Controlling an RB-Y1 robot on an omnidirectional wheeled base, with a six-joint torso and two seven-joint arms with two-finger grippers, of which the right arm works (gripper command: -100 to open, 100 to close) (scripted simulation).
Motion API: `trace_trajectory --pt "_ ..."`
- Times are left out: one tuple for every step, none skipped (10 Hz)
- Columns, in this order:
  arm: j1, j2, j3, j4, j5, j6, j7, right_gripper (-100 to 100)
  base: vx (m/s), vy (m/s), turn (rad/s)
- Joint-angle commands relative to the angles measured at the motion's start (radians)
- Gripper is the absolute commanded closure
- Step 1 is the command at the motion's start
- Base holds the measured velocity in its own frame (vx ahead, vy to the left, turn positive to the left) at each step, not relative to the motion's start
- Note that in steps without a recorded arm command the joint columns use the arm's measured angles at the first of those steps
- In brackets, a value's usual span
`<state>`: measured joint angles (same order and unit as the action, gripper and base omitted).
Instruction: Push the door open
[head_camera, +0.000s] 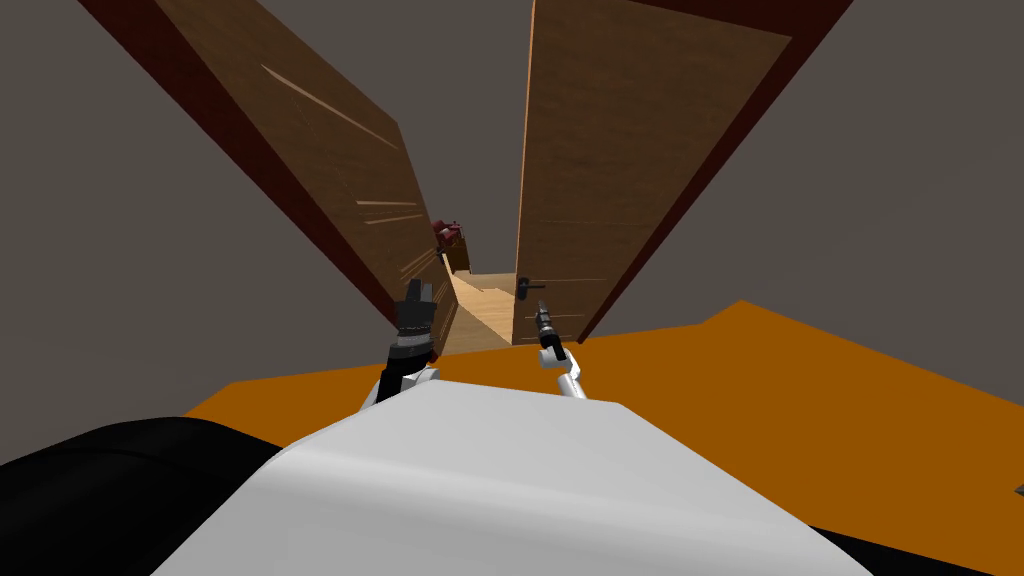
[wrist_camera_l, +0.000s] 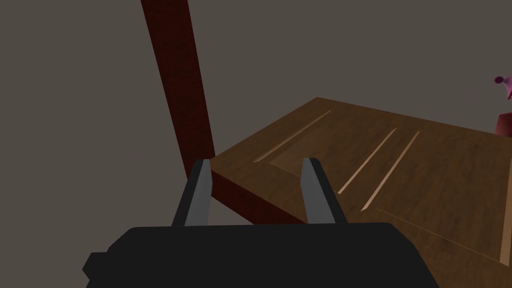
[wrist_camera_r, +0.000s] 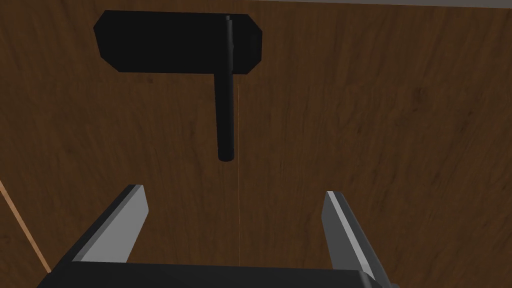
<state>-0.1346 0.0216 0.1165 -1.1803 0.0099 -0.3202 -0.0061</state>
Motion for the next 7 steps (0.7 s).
trace_trajectory --pt "-0.001 0.003 0.000 0.002 0.001 0.003 0.002 -100 -0.005 -0.003 0.023" --pt "-0.001 0.003 0.000 0.002 0.001 0.003 0.002 -100 0.007 -0.002 -0.005" --pt "-0.001 0.003 0.000 0.002 0.001 0.003 0.002 -100 0.007 -0.001 -0.005" --pt "-0.001 0.003 0.000 0.002 0.001 0.003 0.002 -100 -0.008 -0.002 0.030" --pt "-0.001 0.003 0.000 0.002 0.001 0.003 0.002 -100 -0.004 -0.001 0.016" --pt "-0.001 0.003 0.000 0.002 0.001 0.003 0.002 -100 0.007 0.001 -0.020" --pt "-0.001 0.003 0.000 0.002 0.001 0.003 0.002 -100 0.010 0.001 -0.023"
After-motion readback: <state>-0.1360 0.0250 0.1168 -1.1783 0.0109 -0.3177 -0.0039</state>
